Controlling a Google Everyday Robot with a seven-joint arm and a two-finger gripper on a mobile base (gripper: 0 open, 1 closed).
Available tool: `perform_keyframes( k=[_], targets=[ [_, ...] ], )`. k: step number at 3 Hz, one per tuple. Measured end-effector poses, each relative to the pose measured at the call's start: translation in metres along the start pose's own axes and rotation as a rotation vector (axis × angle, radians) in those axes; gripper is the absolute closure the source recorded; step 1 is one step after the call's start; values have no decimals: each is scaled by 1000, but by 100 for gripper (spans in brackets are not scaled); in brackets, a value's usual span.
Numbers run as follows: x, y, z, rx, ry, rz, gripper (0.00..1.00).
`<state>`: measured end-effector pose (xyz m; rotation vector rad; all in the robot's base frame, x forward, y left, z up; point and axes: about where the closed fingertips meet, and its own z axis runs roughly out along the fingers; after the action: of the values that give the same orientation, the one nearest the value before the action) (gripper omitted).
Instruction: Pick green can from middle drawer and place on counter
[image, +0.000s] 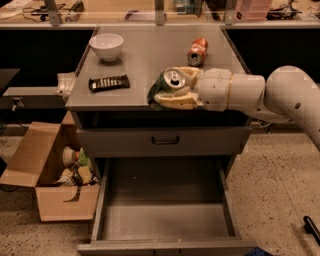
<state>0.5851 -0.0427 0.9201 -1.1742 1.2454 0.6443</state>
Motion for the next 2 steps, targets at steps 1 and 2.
perform_keyframes(
  k=[1,2],
  targets=[
    [-7,-39,0,14,21,88,100],
    [-7,-78,7,13,80,149,100]
  ],
)
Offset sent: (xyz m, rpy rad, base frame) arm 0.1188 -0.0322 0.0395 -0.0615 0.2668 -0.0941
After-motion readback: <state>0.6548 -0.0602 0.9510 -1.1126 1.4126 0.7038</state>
